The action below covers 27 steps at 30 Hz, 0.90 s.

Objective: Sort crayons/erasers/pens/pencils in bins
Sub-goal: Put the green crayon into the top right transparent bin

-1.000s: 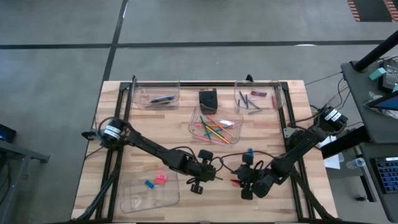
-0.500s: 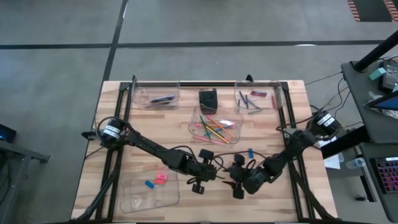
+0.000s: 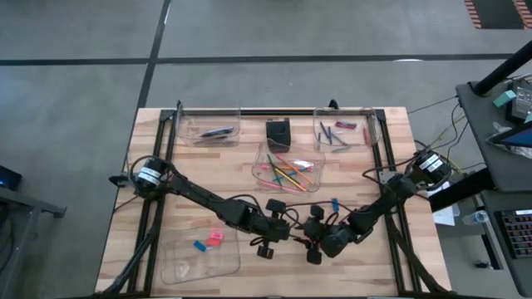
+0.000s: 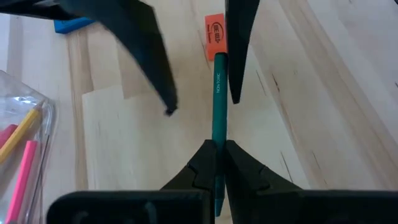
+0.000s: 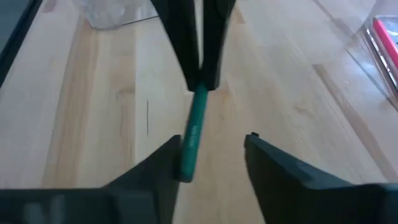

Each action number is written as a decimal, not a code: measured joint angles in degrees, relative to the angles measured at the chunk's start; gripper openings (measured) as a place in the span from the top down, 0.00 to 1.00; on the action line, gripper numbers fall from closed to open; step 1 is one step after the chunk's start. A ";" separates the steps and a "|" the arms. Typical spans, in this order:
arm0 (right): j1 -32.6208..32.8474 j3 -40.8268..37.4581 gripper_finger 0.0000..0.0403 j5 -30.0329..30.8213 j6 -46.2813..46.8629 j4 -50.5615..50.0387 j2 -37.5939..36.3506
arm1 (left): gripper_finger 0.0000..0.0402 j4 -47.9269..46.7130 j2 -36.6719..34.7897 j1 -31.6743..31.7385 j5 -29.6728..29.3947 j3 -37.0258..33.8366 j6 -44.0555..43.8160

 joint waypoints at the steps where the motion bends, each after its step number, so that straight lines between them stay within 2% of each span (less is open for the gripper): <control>1: 0.01 0.00 0.59 -0.02 -0.09 -0.14 -0.14 | 1.00 0.00 0.00 0.00 -0.01 0.00 -0.02; 10: 0.03 0.00 0.94 -0.52 -0.96 -0.09 -0.56 | 1.00 0.13 -0.02 0.04 -0.27 0.00 -0.95; 15: 0.03 0.00 0.95 -0.49 -1.64 -0.99 -1.24 | 0.96 0.39 -0.04 0.02 -0.22 0.00 -1.34; 20: -0.20 0.00 0.95 1.01 -1.86 -4.43 -4.07 | 0.79 -0.24 -1.06 0.03 -0.81 0.00 -0.91; 27: -1.16 -0.10 0.95 11.73 -0.90 -17.53 -13.56 | 0.55 -5.34 -8.90 0.04 -12.36 -0.02 -1.38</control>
